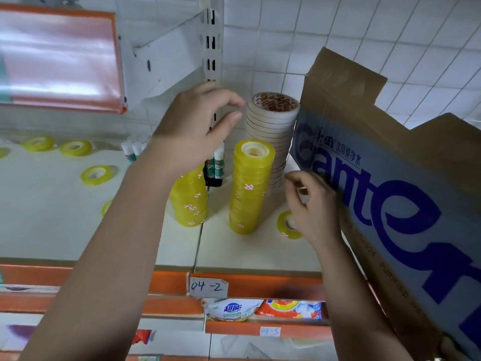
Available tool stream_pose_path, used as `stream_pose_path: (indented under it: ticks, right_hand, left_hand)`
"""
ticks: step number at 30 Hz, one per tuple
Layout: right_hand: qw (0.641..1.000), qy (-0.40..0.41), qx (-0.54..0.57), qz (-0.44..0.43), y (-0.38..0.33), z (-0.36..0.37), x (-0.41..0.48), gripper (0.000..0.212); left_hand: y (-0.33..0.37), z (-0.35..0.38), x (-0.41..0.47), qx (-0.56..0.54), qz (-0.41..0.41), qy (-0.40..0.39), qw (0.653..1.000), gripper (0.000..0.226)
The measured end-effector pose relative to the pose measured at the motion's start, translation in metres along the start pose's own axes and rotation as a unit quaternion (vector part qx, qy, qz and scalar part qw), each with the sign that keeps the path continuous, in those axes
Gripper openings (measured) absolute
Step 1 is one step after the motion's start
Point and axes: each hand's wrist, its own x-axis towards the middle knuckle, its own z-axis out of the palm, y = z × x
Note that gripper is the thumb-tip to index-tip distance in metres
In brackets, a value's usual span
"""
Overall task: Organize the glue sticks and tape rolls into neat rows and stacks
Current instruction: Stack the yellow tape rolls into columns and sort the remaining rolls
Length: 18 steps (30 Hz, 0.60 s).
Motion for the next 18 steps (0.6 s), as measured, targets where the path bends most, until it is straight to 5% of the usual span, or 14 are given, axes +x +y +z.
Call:
stream_pose_path:
  ticks: [8,18]
  right_hand:
    - [0.995,0.076,0.069,0.006,-0.055,-0.037,0.009,0.018]
    - [0.983,0.065,0.056,-0.16,-0.17,-0.005,-0.002,0.013]
  left_hand:
    - [0.002,-0.031,-0.078,0.113,-0.02,0.052,0.992,0.027]
    - [-0.044,-0.113,-0.184,0.221,-0.114,0.074,0.966,0.023]
